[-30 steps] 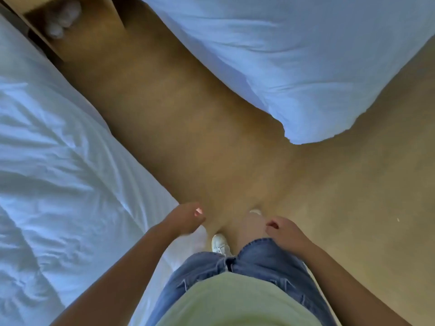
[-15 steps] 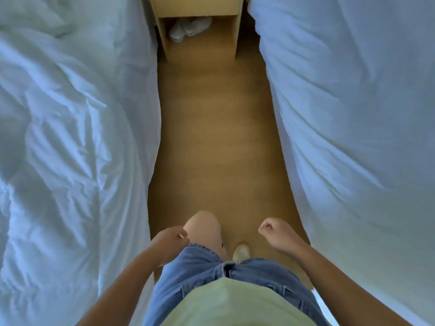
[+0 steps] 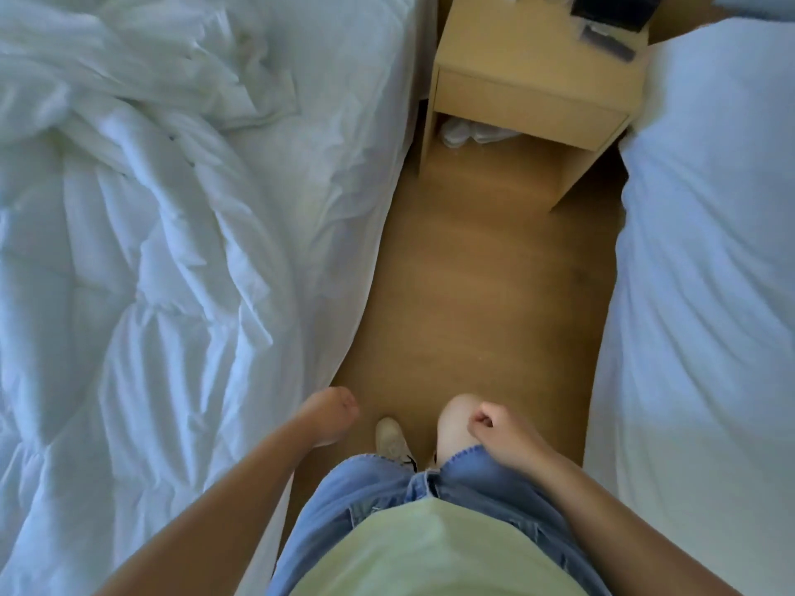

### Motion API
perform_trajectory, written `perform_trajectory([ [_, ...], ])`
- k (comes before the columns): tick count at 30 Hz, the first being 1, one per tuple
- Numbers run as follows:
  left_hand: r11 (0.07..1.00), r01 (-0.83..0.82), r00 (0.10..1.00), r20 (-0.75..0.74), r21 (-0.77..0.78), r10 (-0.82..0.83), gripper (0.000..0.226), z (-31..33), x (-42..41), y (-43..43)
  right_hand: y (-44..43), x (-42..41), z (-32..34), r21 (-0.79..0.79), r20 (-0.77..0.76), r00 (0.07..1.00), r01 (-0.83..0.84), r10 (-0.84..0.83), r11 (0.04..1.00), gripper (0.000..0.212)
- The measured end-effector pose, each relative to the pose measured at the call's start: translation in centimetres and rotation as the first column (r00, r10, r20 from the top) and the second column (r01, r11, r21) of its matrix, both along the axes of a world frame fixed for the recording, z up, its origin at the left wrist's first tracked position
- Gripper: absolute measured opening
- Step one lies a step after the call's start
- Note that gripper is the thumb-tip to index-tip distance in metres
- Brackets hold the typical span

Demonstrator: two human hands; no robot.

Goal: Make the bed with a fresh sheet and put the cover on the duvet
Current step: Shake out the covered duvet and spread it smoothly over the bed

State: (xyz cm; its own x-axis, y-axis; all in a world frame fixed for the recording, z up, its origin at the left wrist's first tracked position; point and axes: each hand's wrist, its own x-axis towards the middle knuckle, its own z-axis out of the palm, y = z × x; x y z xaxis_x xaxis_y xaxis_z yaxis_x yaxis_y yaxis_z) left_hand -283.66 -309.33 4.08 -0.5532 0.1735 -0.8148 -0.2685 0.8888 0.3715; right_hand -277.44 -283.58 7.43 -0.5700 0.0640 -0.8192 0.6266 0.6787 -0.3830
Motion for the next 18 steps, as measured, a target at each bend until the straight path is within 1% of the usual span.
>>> perform_trajectory([
  [2,0.999,-0.047,0.999,0.007,0.024,0.046,0.02,-0.2,-5.1,1.2,1.2,-5.6,-0.2,-0.009,-0.011,1.0,-0.008,0.008,1.0,0.013],
  [5,0.974,-0.21,0.978,0.015,0.085,0.209,0.013,-0.4,-12.4,2.9,3.0,-14.7,-1.0,-0.042,-0.036,0.997,-0.064,0.063,0.997,0.013],
  [7,0.943,-0.323,0.946,-0.008,0.081,0.325,0.012,-0.2,-17.2,3.5,3.9,-21.4,-1.3,-0.071,-0.06,0.99,-0.132,0.128,0.989,0.011],
  [9,0.895,-0.44,0.897,-0.014,0.066,0.442,0.011,0.6,-21.7,4.0,4.3,-28.3,-0.8,-0.069,-0.082,0.976,-0.207,0.201,0.976,0.011],
  [12,0.819,-0.564,0.822,-0.022,0.105,0.569,0.011,2.0,-28.3,4.2,3.4,-38.4,0.5,-0.056,-0.125,0.939,-0.331,0.322,0.942,0.012],
  [16,0.699,-0.699,0.7,-0.053,0.154,0.712,0.009,2.6,-37.1,2.9,-1.0,-50.5,1.4,-0.054,-0.168,0.844,-0.524,0.509,0.85,0.016],
  [18,0.631,-0.757,0.63,-0.068,0.166,0.774,0.01,2.0,-41.7,1.2,-4.0,-55.8,1.1,-0.08,-0.173,0.807,-0.584,0.565,0.808,0.02],
])
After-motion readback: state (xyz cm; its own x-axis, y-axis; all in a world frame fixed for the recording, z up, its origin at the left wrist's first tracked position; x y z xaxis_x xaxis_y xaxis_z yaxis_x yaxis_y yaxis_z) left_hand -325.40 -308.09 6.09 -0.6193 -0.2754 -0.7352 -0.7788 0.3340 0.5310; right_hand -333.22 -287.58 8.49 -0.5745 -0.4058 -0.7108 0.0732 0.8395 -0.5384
